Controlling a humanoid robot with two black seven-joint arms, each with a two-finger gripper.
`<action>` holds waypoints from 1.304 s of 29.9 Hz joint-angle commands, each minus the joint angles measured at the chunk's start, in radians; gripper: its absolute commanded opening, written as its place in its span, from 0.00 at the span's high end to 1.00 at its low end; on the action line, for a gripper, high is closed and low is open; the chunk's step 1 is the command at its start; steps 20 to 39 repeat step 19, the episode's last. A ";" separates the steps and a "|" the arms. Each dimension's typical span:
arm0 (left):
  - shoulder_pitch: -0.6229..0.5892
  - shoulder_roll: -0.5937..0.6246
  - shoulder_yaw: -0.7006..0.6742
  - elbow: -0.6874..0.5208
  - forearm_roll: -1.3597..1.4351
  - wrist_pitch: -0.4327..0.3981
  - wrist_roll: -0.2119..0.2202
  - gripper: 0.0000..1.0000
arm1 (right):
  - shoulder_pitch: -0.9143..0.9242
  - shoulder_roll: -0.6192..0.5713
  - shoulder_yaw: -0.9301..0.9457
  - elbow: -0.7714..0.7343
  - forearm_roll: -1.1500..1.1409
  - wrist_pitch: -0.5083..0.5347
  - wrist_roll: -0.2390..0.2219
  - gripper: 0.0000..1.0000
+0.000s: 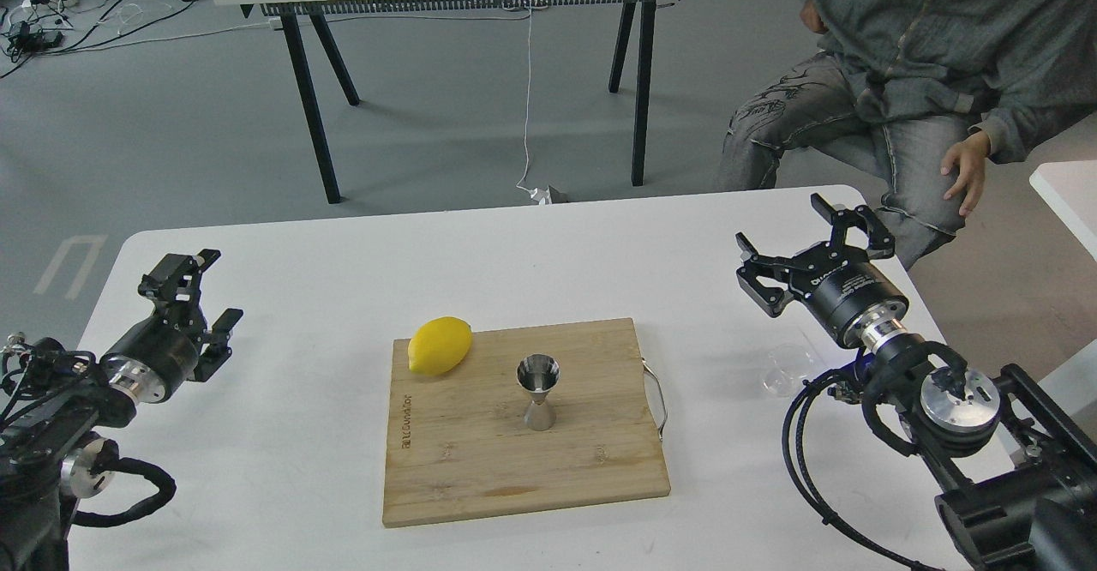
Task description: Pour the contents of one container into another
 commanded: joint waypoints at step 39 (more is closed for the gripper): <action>-0.056 0.051 0.006 0.001 -0.237 0.000 0.000 0.00 | 0.064 0.060 0.040 -0.376 0.009 0.188 -0.020 0.01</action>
